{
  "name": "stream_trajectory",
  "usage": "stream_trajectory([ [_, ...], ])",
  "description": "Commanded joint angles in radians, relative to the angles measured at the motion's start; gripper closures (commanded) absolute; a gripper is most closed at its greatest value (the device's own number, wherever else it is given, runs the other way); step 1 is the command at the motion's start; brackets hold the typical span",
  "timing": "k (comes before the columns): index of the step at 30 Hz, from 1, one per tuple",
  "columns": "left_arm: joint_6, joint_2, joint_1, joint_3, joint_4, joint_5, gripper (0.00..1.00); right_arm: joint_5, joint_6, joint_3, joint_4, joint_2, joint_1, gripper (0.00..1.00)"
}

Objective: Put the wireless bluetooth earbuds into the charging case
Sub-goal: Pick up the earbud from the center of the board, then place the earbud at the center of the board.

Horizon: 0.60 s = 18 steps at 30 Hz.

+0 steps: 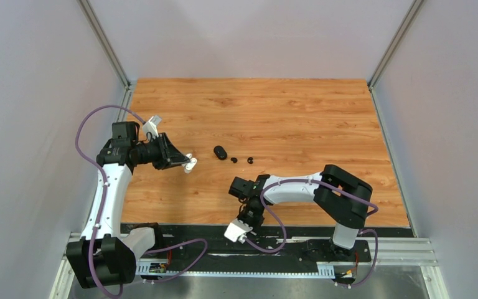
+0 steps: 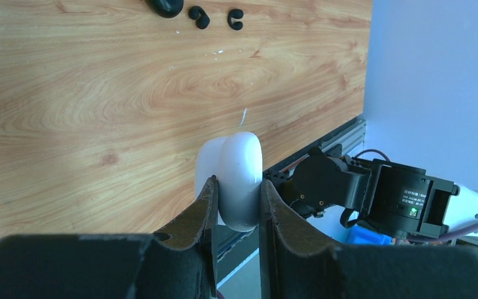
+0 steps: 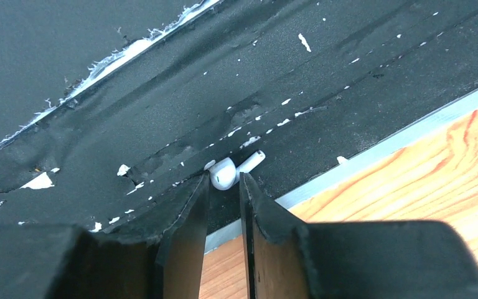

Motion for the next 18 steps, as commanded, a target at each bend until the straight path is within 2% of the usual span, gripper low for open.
stream_trajectory([
  [1, -0.005, 0.003, 0.007, -0.001, 0.033, 0.017, 1.00, -0.053, 0.004, 0.045, -0.014, 0.027, 0.018, 0.73],
  [7, -0.004, 0.010, 0.006, 0.002, 0.032, 0.017, 1.00, -0.034, 0.010, 0.043, -0.031, 0.017, 0.022, 0.92],
  [13, -0.018, 0.030, 0.006, 0.016, 0.051, 0.024, 1.00, 0.035, -0.010, 0.076, -0.086, -0.102, -0.015, 0.98],
  [18, -0.022, 0.039, 0.006, 0.036, 0.053, 0.030, 1.00, 0.014, -0.122, 0.172, -0.242, -0.135, -0.089, 0.99],
])
